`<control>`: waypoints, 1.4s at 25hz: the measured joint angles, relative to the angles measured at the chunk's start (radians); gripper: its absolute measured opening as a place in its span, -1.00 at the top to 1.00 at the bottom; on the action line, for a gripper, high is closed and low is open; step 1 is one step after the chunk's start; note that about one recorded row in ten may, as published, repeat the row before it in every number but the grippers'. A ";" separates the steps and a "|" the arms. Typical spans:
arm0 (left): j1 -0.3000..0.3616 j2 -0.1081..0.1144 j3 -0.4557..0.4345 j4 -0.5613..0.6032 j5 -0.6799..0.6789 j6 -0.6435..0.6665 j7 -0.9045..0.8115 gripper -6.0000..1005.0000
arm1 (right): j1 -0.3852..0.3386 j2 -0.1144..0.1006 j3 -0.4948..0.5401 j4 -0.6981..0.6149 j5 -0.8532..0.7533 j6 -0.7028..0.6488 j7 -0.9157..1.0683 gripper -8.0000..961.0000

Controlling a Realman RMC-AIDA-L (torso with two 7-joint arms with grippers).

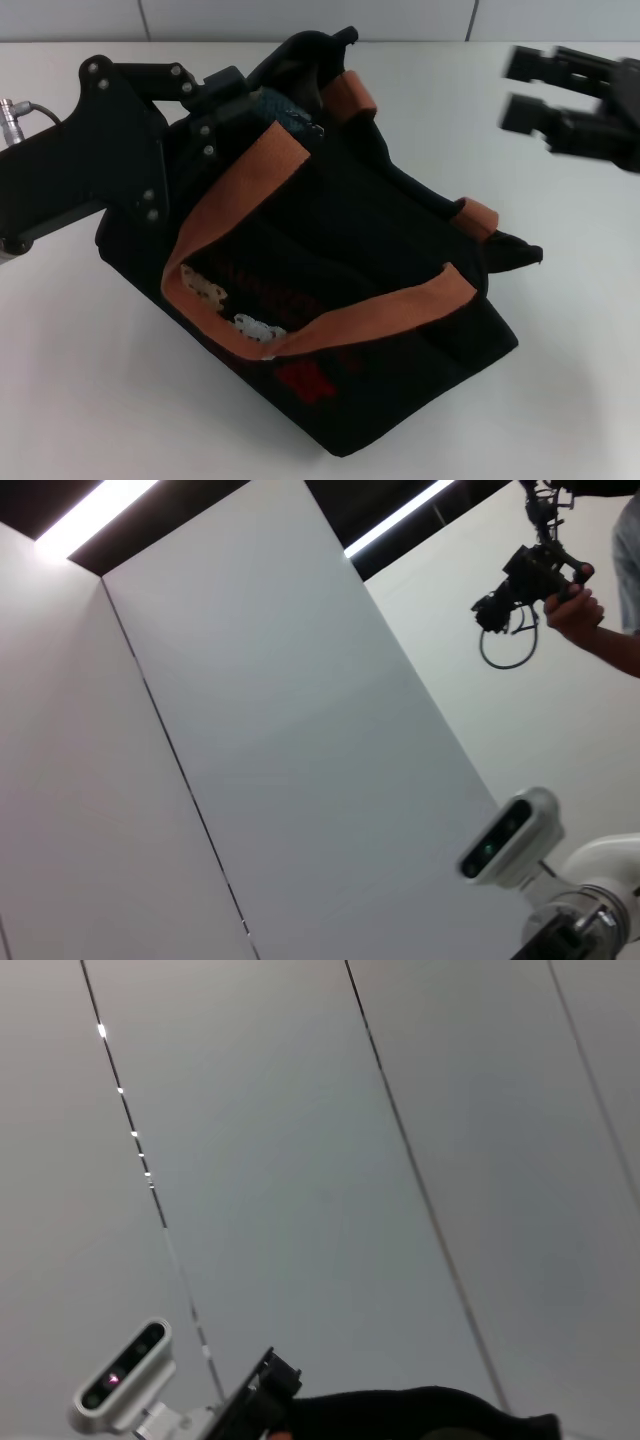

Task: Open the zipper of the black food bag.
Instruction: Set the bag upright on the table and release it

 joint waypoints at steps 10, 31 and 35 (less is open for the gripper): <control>-0.001 0.000 0.046 0.024 -0.022 -0.010 0.003 0.78 | 0.110 -0.003 -0.169 -0.301 -0.131 0.028 0.435 -0.13; -0.001 0.000 0.061 0.026 -0.026 -0.010 0.017 0.79 | 0.317 -0.005 -0.408 -0.504 -0.400 0.182 0.889 -0.07; -0.002 0.000 0.061 0.027 -0.026 -0.009 0.018 0.79 | 0.340 -0.005 -0.429 -0.509 -0.427 0.181 0.918 -0.07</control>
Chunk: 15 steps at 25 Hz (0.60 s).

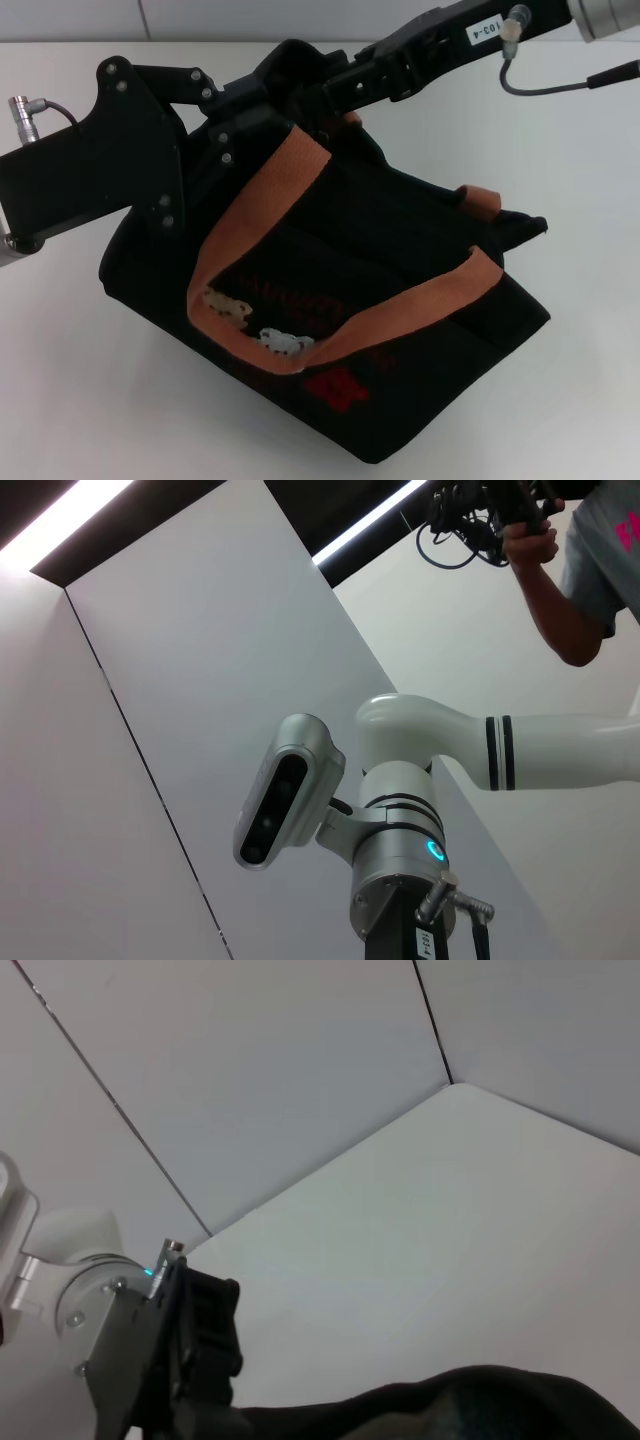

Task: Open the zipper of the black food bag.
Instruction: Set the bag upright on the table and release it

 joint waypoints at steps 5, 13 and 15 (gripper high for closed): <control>0.001 0.000 0.000 0.000 -0.001 0.000 0.000 0.79 | -0.010 0.002 0.004 -0.056 0.003 -0.016 0.022 -0.08; 0.000 0.000 -0.001 0.000 -0.001 -0.001 0.000 0.79 | -0.035 -0.001 0.046 -0.068 0.051 -0.061 0.027 -0.07; 0.000 0.000 -0.001 0.000 -0.001 -0.001 0.000 0.79 | -0.035 0.000 0.045 -0.065 0.048 -0.058 0.026 -0.07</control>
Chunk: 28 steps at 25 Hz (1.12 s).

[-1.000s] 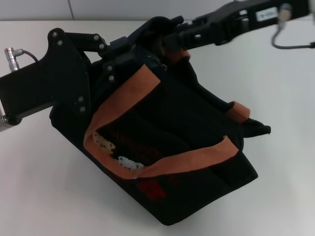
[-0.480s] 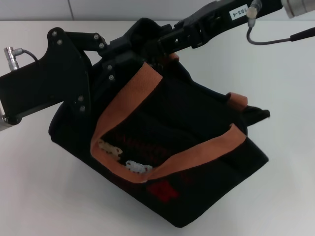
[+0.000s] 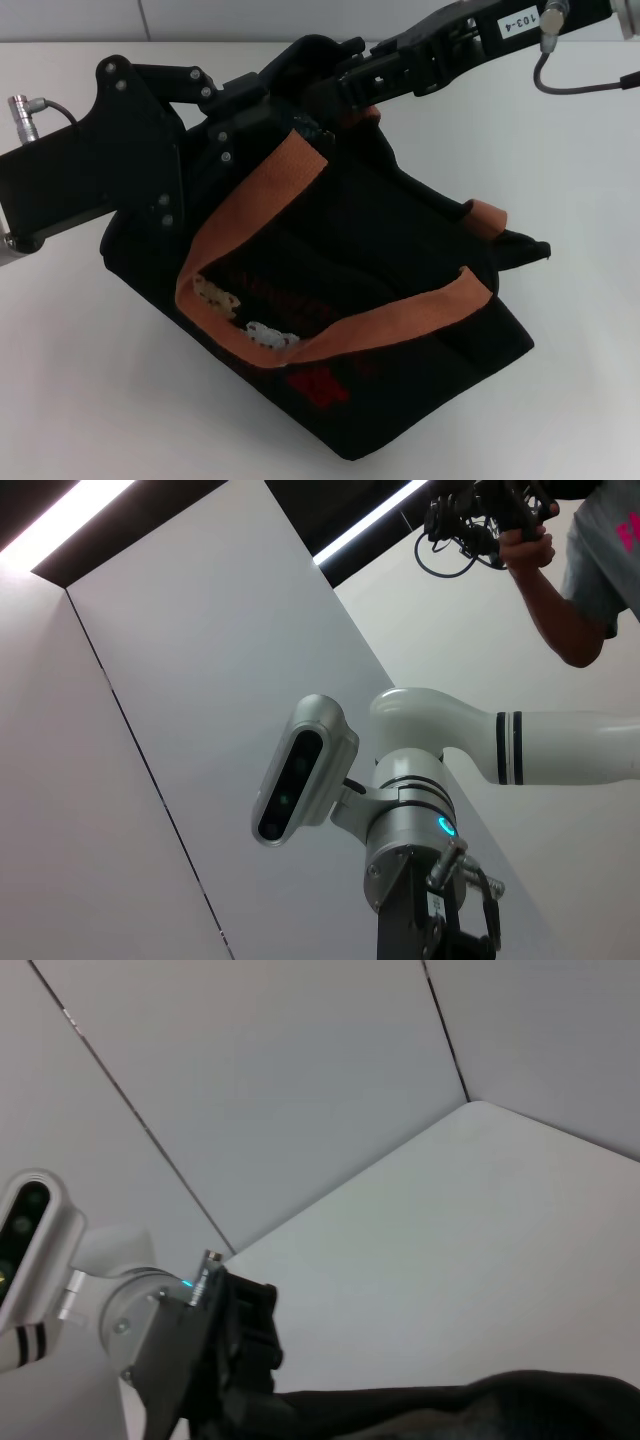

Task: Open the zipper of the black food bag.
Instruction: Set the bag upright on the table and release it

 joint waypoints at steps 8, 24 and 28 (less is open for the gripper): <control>-0.008 0.000 0.000 0.000 0.000 0.003 0.000 0.78 | 0.041 0.000 -0.009 0.102 -0.045 0.046 -0.015 -0.07; -0.021 0.000 0.015 0.000 0.000 -0.002 0.008 0.79 | 0.119 0.002 -0.055 0.223 -0.081 0.089 -0.020 -0.07; -0.022 0.000 0.016 0.000 0.000 -0.002 0.009 0.79 | 0.138 0.002 -0.064 0.234 -0.098 0.087 -0.013 -0.07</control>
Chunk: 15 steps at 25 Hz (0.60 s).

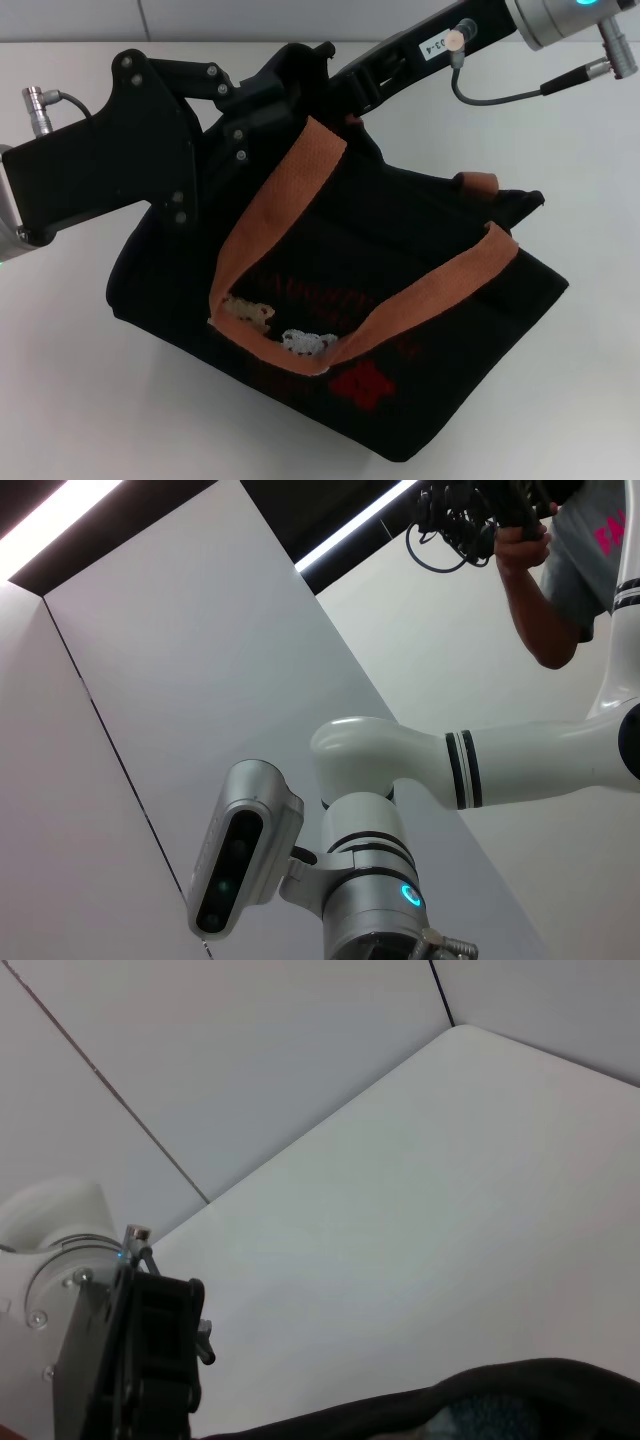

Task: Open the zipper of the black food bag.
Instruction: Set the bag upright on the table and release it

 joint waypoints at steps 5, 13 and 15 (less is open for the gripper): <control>-0.001 0.000 0.000 0.000 0.000 0.000 0.000 0.79 | 0.015 -0.001 -0.001 0.001 -0.009 -0.007 0.005 -0.04; -0.003 0.000 0.000 0.000 0.000 -0.001 0.001 0.79 | 0.019 0.000 -0.008 0.017 -0.034 -0.008 0.012 0.15; -0.003 0.000 0.000 0.000 0.000 -0.001 0.001 0.79 | 0.015 0.000 -0.003 0.016 -0.032 -0.009 0.012 0.20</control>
